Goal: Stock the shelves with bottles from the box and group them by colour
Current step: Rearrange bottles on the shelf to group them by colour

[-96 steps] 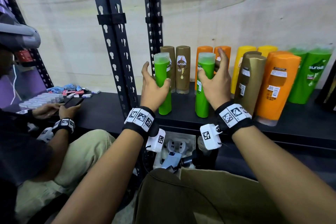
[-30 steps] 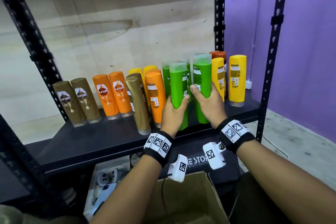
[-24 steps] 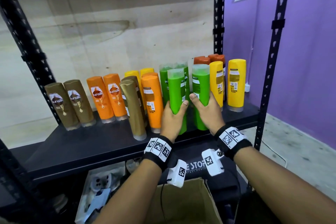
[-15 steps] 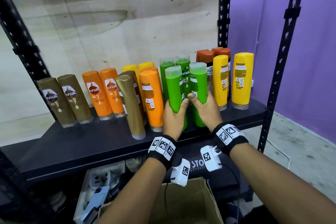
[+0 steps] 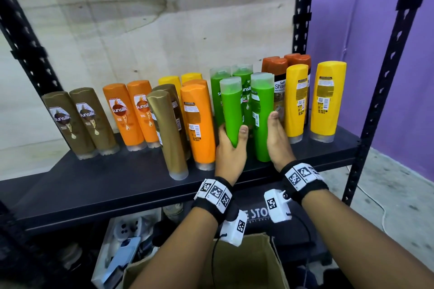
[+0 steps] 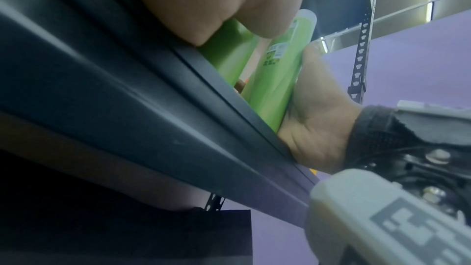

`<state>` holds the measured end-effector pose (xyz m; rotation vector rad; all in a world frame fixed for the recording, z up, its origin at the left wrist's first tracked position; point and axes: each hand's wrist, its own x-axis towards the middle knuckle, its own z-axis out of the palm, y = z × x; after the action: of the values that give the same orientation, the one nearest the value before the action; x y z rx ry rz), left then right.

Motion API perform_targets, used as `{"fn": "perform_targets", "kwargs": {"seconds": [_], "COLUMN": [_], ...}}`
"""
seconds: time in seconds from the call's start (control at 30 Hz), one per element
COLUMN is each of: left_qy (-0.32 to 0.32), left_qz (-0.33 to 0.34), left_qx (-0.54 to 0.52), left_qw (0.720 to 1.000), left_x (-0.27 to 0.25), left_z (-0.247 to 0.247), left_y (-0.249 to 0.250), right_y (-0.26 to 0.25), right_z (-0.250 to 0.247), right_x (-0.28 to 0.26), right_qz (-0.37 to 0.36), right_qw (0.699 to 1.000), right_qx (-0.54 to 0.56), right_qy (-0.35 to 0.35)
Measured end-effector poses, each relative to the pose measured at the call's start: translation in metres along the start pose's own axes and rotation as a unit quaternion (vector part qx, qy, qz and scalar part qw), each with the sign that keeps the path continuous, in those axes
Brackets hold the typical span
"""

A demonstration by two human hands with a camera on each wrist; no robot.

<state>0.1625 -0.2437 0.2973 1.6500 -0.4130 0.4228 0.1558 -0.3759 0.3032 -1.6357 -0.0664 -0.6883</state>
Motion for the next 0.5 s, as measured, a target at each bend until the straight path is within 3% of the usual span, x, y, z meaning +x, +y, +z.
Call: {"fn": "perform_targets", "kwargs": {"seconds": [0.5], "left_qy": [-0.062], "left_qz": [-0.063], "left_qx": [-0.001], "left_qw": [0.996], "left_x": [-0.0038], "left_z": [-0.0102], "left_y": [0.0075], "right_y": [-0.0042], "right_z": [0.0011], "right_x": [-0.0078], "right_qz": [-0.034], "right_qw": [0.999], "right_qx": [0.003], "right_qy": [0.001]}}
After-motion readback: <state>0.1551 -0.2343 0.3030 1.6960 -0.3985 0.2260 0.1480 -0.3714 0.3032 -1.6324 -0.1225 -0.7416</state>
